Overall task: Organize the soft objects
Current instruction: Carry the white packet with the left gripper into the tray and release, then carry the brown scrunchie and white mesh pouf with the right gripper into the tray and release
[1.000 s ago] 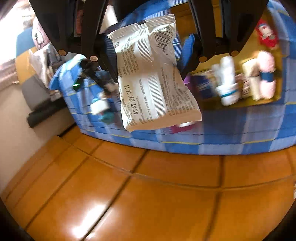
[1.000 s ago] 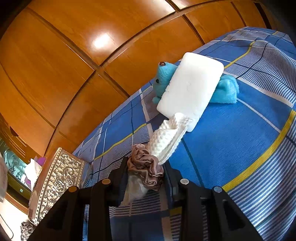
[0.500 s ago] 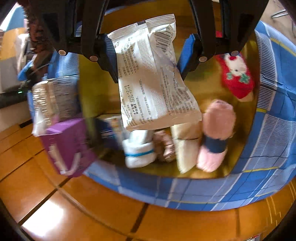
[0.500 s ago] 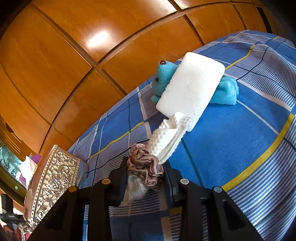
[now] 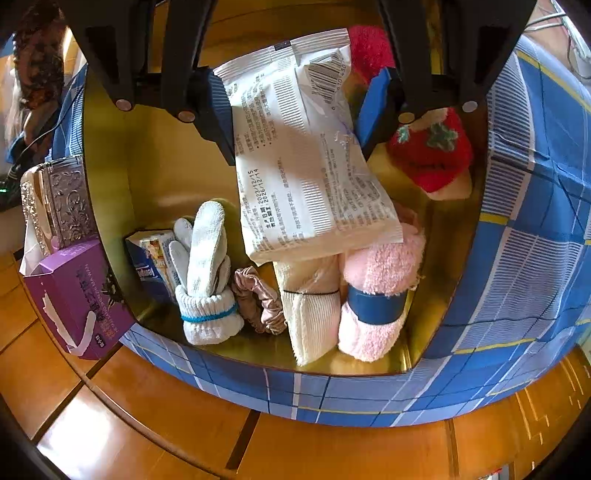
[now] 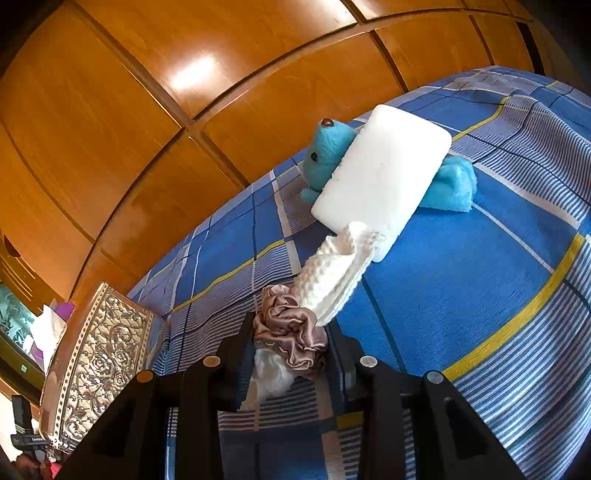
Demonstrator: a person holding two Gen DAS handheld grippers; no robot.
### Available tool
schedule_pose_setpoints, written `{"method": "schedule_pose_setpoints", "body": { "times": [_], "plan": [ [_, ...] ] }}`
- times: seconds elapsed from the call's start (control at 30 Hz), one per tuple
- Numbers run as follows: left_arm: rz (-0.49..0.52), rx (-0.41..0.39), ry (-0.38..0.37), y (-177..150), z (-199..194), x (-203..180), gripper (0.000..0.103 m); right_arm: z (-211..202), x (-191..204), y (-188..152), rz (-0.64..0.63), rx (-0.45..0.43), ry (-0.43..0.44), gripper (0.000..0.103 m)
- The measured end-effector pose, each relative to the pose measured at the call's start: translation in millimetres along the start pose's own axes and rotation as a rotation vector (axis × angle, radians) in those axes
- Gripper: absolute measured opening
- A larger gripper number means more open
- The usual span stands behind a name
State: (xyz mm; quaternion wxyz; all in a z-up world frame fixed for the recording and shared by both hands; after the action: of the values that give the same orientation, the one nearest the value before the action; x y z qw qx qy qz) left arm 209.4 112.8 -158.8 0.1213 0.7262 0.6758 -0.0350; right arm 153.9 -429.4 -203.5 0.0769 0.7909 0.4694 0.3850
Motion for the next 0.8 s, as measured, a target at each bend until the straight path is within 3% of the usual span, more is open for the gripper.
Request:
{"method": "schedule_pose_setpoints", "body": {
  "times": [0.1, 0.23, 0.43, 0.67, 0.8],
  "plan": [
    [-0.001, 0.001, -0.005, -1, 3, -2, 0.061, 1, 3, 1, -0.008, 0.004, -0.019, 0.033],
    [0.020, -0.021, 0.047, -6, 0, -4, 0.062, -1, 10, 2, -0.031, 0.008, -0.081, 0.034],
    [0.009, -0.073, 0.098, -11, -16, 3, 0.072, -24, 40, -3, -0.162, -0.021, -0.167, 0.034],
    [-0.017, -0.205, 0.056, -24, -47, -2, 0.081, -83, 76, -4, -0.174, -0.136, -0.112, 0.034],
    [-0.017, -0.299, 0.032, -32, -60, -14, 0.092, -117, 117, -7, -0.210, -0.201, -0.030, 0.034]
  ]
}}
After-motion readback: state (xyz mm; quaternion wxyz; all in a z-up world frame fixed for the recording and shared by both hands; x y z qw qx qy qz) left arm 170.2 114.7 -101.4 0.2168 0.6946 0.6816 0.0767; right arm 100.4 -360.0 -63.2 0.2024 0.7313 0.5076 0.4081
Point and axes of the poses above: each gripper's, at about its wrist camera, not at the fingertips, and z roughly the way its jaws point, x to its left, y to its top, the point moved 1 cm from there along z, roughly the way its jaws point, and after that the axes turned 12 degrees about x, right-handed, at the moved point
